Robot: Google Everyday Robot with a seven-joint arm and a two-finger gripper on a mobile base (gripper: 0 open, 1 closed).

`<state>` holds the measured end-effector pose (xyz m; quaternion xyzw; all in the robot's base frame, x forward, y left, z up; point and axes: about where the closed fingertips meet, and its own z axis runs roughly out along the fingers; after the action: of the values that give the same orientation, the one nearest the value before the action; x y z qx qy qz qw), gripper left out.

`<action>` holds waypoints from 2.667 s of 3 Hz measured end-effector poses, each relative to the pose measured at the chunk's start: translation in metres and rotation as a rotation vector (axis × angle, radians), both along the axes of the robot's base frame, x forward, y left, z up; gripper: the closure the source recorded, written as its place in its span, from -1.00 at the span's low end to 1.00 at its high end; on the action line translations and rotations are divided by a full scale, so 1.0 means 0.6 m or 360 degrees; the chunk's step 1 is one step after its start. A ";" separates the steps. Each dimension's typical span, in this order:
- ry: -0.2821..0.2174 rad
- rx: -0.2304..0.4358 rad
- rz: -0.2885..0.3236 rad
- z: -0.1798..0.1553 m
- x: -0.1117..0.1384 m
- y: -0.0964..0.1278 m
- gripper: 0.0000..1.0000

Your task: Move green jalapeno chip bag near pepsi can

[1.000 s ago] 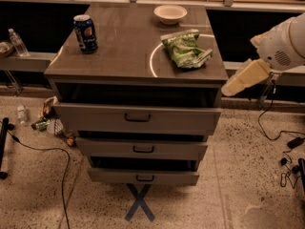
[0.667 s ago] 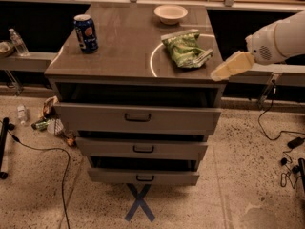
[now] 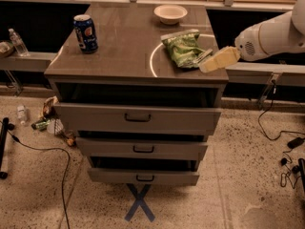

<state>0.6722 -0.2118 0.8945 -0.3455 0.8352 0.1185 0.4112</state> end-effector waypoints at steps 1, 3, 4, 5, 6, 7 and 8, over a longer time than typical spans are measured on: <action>-0.0057 0.0104 -0.0086 0.020 0.014 0.030 -1.00; 0.0005 0.0317 -0.0042 0.009 0.071 0.146 -1.00; 0.0033 0.0359 -0.0013 -0.009 0.092 0.179 -0.93; 0.0040 0.0391 0.0017 -0.035 0.122 0.203 -0.31; 0.0041 0.0416 0.0085 -0.049 0.134 0.224 0.31; 0.0030 0.0419 0.0132 -0.051 0.137 0.236 0.77; -0.0016 0.0426 0.0224 -0.017 0.134 0.268 1.00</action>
Offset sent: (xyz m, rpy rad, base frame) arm 0.0495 0.0863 0.0300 0.2317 -0.0344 -0.0628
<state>0.7525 -0.0513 0.8842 -0.3457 0.7836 0.2556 0.4485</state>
